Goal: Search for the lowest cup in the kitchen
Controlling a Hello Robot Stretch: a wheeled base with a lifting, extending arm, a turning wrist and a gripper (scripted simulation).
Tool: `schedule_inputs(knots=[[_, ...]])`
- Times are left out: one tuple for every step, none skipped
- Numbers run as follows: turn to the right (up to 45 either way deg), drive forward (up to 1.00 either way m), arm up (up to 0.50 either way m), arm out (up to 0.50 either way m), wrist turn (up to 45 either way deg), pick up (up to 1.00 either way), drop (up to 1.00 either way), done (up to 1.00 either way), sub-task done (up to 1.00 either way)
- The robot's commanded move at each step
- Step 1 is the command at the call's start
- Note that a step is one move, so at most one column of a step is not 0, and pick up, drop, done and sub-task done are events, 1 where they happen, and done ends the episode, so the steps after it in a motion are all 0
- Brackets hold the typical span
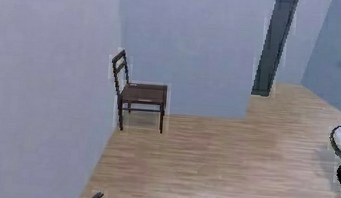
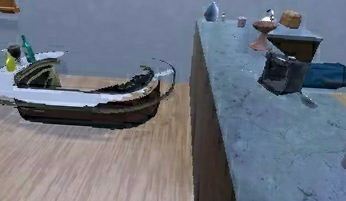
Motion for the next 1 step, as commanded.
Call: schedule_inputs(knots=[[33.0,0.0,0.0,0.0,0.0,0.0,0.0,0.0,0.0]])
